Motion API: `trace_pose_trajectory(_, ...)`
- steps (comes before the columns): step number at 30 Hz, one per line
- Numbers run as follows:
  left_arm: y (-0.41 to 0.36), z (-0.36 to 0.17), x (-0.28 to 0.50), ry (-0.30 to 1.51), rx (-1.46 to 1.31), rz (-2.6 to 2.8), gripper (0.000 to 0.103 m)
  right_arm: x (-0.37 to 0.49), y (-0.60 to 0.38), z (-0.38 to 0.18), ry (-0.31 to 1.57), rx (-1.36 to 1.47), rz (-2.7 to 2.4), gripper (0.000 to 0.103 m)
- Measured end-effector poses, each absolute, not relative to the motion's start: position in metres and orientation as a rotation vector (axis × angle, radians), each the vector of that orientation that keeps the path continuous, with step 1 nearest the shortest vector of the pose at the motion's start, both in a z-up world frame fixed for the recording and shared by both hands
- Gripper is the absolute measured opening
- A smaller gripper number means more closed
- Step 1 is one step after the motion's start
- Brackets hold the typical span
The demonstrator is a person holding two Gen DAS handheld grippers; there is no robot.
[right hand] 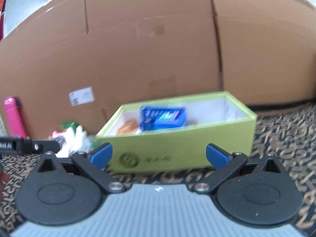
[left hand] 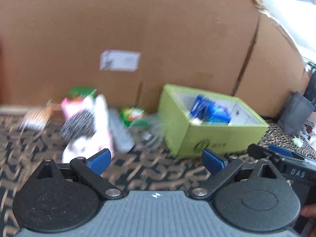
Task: Organize objects
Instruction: 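Open both grippers releasing the blue box and tape into the shoebox, then grasp the steel wool scrubber with left gripper while right grasps white glove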
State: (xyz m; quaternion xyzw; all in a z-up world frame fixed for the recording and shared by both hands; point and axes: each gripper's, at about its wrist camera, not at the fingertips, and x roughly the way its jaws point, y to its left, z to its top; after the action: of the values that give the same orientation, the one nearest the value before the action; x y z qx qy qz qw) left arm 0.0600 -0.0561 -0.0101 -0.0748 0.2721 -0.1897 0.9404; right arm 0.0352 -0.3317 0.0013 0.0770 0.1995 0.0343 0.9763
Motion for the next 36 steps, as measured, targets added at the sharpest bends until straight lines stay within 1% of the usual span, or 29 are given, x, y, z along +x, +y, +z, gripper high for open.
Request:
trace_pose_trajectory(4, -0.028, -0.030, 0.050, 0.593, -0.185, -0.327, 0.101, 0.029, -0.313, -0.010, 0.469, 0.181, 0.125, 0.103)
trace_pose_trajectory(8, -0.009, -0.043, 0.045, 0.617, -0.196, -0.293, 0.101, 0.030, -0.287, -0.020, 0.502, 0.143, 0.206, 0.103)
trace_pose_trajectory(13, 0.007, -0.033, 0.060, 0.557, -0.166, -0.255, 0.101, 0.032, -0.259, -0.022, 0.525, 0.100, 0.258, 0.103)
trace_pose_trajectory(17, 0.007, -0.025, 0.097, 0.522, -0.108, -0.262, 0.100, 0.031, -0.251, -0.024, 0.539, 0.091, 0.260, 0.103)
trace_pose_trajectory(19, 0.004, -0.023, 0.115, 0.512, -0.062, -0.250, 0.090, 0.030, -0.250, -0.026, 0.553, 0.094, 0.250, 0.103)
trace_pose_trajectory(20, 0.003, -0.022, 0.124, 0.510, -0.049, -0.245, 0.088, 0.031, -0.249, -0.027, 0.562, 0.097, 0.248, 0.103)
trace_pose_trajectory(22, 0.004, -0.022, 0.140, 0.510, -0.048, -0.243, 0.078, 0.033, -0.246, -0.029, 0.575, 0.099, 0.252, 0.103)
trace_pose_trajectory(23, 0.004, -0.022, 0.147, 0.512, -0.051, -0.240, 0.076, 0.034, -0.244, -0.029, 0.579, 0.098, 0.259, 0.103)
trace_pose_trajectory(25, 0.004, -0.023, 0.159, 0.524, -0.043, -0.238, 0.068, 0.035, -0.240, -0.028, 0.574, 0.089, 0.270, 0.103)
trace_pose_trajectory(26, 0.003, -0.025, 0.164, 0.533, -0.033, -0.242, 0.062, 0.035, -0.237, -0.027, 0.568, 0.081, 0.271, 0.103)
trace_pose_trajectory(27, 0.002, -0.027, 0.167, 0.543, -0.021, -0.253, 0.044, 0.036, -0.233, -0.026, 0.562, 0.070, 0.274, 0.103)
trace_pose_trajectory(28, 0.002, -0.029, 0.169, 0.554, -0.014, -0.272, 0.037, 0.037, -0.230, -0.024, 0.558, 0.057, 0.277, 0.103)
trace_pose_trajectory(29, 0.003, -0.030, 0.167, 0.554, -0.018, -0.284, 0.037, 0.039, -0.226, -0.022, 0.553, 0.042, 0.283, 0.103)
trace_pose_trajectory(30, 0.005, -0.029, 0.162, 0.547, -0.022, -0.288, 0.034, 0.041, -0.221, -0.020, 0.547, 0.032, 0.291, 0.098)
trace_pose_trajectory(31, 0.007, -0.028, 0.156, 0.542, -0.027, -0.297, 0.029, 0.044, -0.217, -0.019, 0.540, 0.033, 0.302, 0.092)
trace_pose_trajectory(32, 0.011, -0.026, 0.148, 0.535, -0.038, -0.307, 0.025, 0.048, -0.212, -0.017, 0.534, 0.040, 0.321, 0.088)
trace_pose_trajectory(33, 0.015, -0.024, 0.138, 0.529, -0.048, -0.313, 0.023, 0.052, -0.209, -0.016, 0.535, 0.044, 0.337, 0.083)
trace_pose_trajectory(35, 0.024, -0.020, 0.119, 0.527, -0.059, -0.311, 0.021, 0.063, -0.198, -0.016, 0.542, 0.039, 0.367, 0.078)
trace_pose_trajectory(36, 0.030, -0.020, 0.110, 0.529, -0.064, -0.307, 0.019, 0.069, -0.191, -0.017, 0.543, 0.031, 0.382, 0.073)
